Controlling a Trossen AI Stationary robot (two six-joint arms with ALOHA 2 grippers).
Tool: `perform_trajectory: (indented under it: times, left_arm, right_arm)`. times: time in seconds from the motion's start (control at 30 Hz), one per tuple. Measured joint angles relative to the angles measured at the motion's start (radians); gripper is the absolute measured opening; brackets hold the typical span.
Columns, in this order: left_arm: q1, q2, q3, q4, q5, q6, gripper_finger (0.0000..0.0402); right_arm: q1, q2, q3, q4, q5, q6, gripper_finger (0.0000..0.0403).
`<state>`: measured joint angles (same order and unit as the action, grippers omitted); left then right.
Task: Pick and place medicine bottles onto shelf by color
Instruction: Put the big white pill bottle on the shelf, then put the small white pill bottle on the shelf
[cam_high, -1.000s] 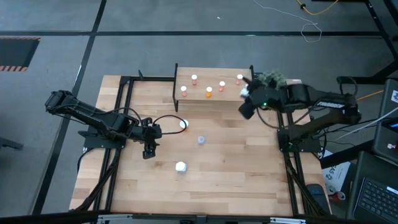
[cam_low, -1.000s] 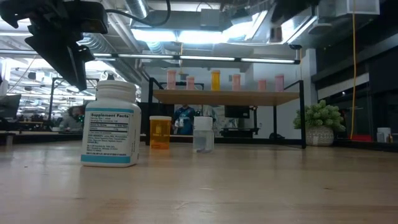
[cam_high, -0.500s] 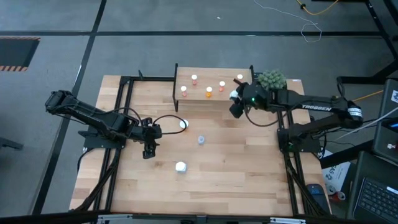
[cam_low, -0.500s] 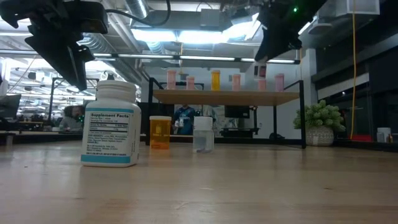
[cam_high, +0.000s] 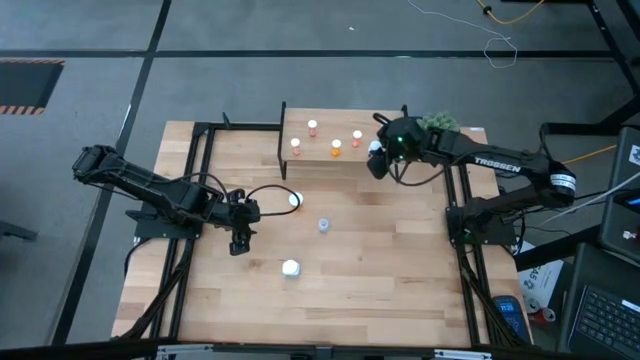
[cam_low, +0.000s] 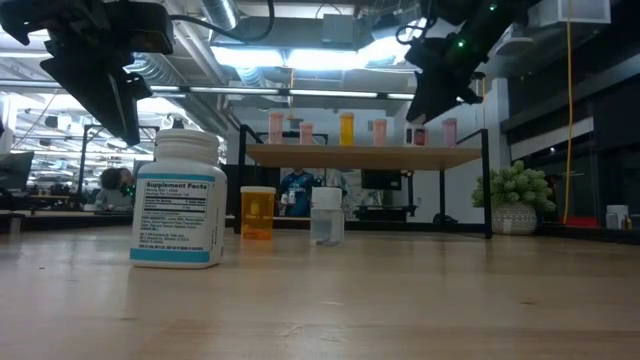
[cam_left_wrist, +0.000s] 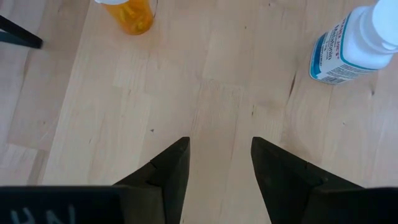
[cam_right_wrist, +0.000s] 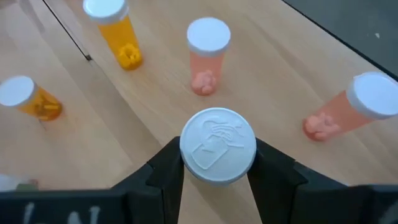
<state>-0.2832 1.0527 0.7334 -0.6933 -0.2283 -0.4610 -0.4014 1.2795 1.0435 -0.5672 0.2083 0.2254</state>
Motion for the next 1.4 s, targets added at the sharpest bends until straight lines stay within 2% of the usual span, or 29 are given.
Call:
perform_trajectory:
  times: [0.07,0.4,0.6,0.8,0.87,1.0,1.17,1.3,1.4]
  left_arm:
    - [0.0,0.0,0.0,0.0,0.0,0.0,0.0167]
    - [0.0,0.0,0.0,0.0,0.0,0.0,0.0167]
    - [0.0,0.0,0.0,0.0,0.0,0.0,0.0167]
    - [0.0,0.0,0.0,0.0,0.0,-0.003,0.0167]
    - [0.0,0.0,0.0,0.0,0.0,-0.003,0.0167]
    - [0.0,0.0,0.0,0.0,0.001,-0.017,0.0167]
    - [0.0,0.0,0.0,0.0,0.001,-0.031,0.0169]
    - [0.001,0.0,0.0,0.029,-0.008,-0.03,0.0167]
    - [0.002,0.011,0.0,0.121,-0.043,-0.005,0.0166]
  right_arm:
    - [-0.002,0.004,0.0,0.012,0.0,0.0,0.0152]
    - [-0.002,0.005,0.0,0.028,0.06,-0.024,0.0232]
    - [-0.01,0.004,0.066,0.024,0.06,-0.043,0.0245]
    - [-0.009,0.005,0.215,-0.006,0.058,-0.065,0.0247]
    - [-0.003,0.004,0.275,-0.055,0.029,-0.03,0.0247]
    - [0.029,0.002,0.377,-0.16,-0.128,0.052,0.0247]
    - [0.112,0.001,0.414,-0.246,-0.291,0.081,0.0247]
    - [0.2,0.0,0.408,-0.289,-0.322,0.088,0.0248]
    - [0.271,0.0,0.392,-0.297,-0.322,0.111,0.0248]
